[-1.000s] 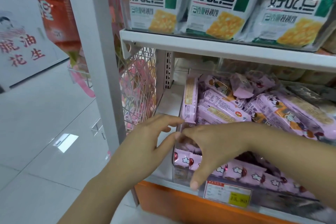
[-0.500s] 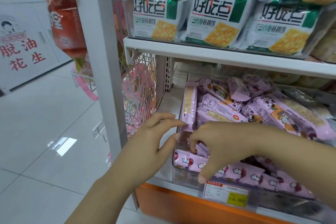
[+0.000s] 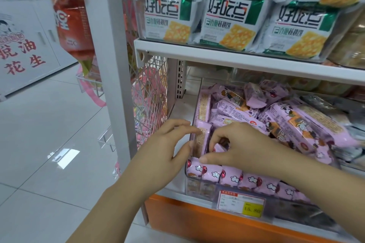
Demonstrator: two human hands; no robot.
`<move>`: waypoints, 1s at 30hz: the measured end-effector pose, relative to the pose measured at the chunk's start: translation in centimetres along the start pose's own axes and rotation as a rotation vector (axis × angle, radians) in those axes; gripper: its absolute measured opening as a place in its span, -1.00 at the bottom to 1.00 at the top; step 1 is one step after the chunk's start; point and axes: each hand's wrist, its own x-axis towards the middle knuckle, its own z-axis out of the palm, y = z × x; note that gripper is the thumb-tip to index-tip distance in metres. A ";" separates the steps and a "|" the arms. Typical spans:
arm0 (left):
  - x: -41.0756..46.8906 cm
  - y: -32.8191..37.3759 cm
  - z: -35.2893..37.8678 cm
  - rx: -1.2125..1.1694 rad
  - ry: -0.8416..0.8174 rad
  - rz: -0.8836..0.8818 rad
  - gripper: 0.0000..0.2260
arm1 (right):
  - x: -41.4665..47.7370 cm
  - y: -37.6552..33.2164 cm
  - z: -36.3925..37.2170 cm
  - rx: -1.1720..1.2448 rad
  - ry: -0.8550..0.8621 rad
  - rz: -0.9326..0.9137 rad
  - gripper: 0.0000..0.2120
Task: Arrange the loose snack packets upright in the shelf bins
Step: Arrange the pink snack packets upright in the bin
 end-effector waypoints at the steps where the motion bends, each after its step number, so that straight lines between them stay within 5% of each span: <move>1: 0.0 0.0 0.0 0.002 -0.001 -0.003 -0.73 | -0.2 -0.1 0.1 0.008 0.028 0.005 -0.65; 9: -0.1 0.7 0.1 0.052 -0.020 -0.012 -0.71 | -2.4 -1.1 -0.4 0.051 0.304 0.020 -0.86; 16: 0.0 1.7 0.1 0.106 -0.026 -0.034 -0.69 | -6.7 -0.6 -0.2 0.200 0.696 -0.055 -0.82; 20: 0.1 2.2 0.2 0.132 -0.007 -0.035 -0.70 | -8.3 0.8 0.1 0.017 0.878 -0.125 -0.79; 30: 0.5 2.7 0.8 0.164 -0.042 -0.023 -0.68 | -7.2 2.8 -1.1 0.005 0.962 0.004 -0.78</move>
